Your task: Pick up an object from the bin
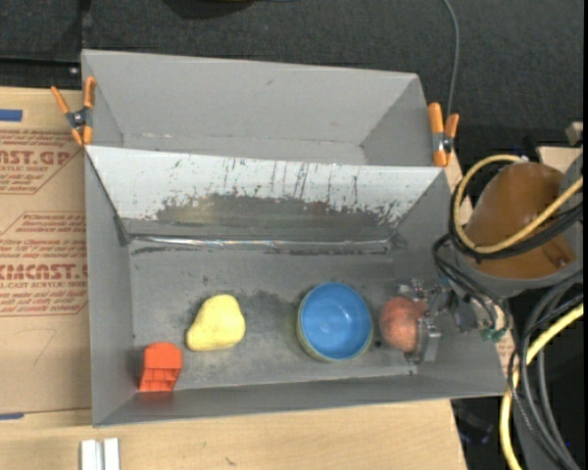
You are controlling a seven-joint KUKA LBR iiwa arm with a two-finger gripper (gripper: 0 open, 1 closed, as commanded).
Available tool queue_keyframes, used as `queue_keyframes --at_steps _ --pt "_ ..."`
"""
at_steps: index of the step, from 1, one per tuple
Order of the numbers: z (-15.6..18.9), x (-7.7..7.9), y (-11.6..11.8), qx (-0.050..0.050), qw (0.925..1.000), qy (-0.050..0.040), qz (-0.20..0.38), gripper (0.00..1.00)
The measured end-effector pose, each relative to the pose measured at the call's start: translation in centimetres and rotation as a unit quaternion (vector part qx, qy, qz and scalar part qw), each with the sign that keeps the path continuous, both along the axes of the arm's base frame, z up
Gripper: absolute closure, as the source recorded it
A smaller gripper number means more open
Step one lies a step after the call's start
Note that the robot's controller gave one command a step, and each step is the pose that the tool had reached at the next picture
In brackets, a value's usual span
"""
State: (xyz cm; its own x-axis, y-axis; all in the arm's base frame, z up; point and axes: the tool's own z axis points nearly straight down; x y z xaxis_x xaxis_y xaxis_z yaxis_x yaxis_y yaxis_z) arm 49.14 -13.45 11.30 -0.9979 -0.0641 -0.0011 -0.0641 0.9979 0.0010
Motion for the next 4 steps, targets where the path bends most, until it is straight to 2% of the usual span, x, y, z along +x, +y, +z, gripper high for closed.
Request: queue_keyframes --at_steps 4 --pt "6.3 0.2 0.0 -0.001 1.0 -0.003 0.0 1.0"
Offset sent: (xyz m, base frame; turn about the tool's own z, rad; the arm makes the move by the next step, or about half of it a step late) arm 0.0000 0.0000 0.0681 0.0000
